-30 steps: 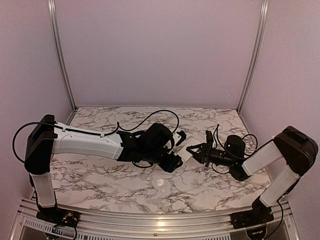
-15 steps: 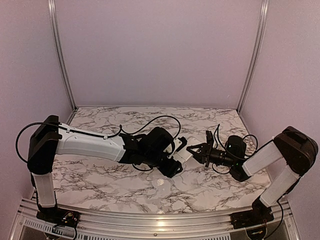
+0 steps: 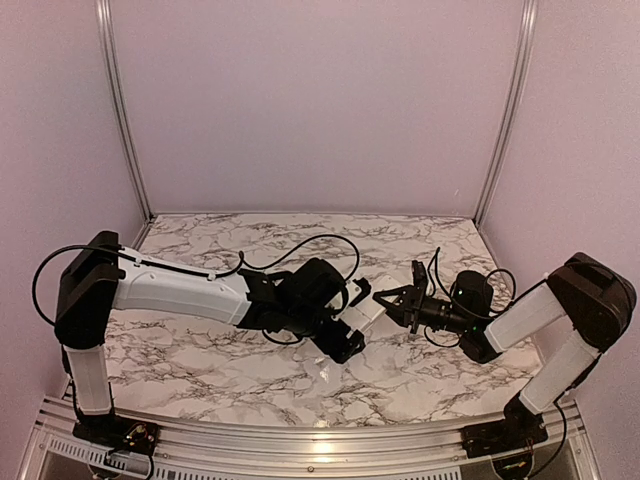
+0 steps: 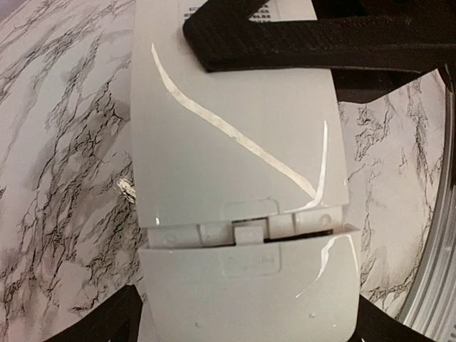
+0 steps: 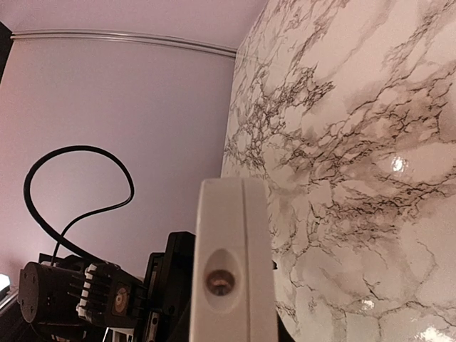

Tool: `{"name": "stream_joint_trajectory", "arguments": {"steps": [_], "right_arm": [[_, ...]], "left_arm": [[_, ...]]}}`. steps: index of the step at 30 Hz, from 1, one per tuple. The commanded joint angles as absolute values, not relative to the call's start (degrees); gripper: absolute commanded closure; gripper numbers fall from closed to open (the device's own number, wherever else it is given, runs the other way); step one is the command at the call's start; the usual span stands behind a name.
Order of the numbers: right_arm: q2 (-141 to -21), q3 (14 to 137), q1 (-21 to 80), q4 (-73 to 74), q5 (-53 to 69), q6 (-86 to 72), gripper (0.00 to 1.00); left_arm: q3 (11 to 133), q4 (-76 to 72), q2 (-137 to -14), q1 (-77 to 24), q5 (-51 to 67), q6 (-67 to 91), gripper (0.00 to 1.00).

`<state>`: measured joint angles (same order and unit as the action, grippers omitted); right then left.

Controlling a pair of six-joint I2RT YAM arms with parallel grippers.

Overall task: Load the batteries into the remote control
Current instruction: Load the battery cover onto the remote control without the battery cover.

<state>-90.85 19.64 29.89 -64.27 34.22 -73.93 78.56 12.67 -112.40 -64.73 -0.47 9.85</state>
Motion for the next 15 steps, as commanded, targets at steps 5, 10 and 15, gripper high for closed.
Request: {"name": "stream_joint_trajectory", "arguments": {"steps": [5, 10, 15], "right_arm": [[-90.42, 19.56, 28.70, -68.60, 35.25, -74.09, 1.00], [-89.22, 20.28, 27.23, -69.52, 36.75, -73.29, 1.00], [-89.14, 21.45, 27.12, -72.05, 39.39, -73.59, 1.00]], "left_arm": [[72.18, 8.38, -103.64, -64.86, 1.60, 8.77, 0.01], [62.37, -0.30, -96.58, -63.34, 10.14, 13.32, 0.01], [52.82, -15.09, -90.73, -57.64, 21.91, 23.67, 0.01]]}}
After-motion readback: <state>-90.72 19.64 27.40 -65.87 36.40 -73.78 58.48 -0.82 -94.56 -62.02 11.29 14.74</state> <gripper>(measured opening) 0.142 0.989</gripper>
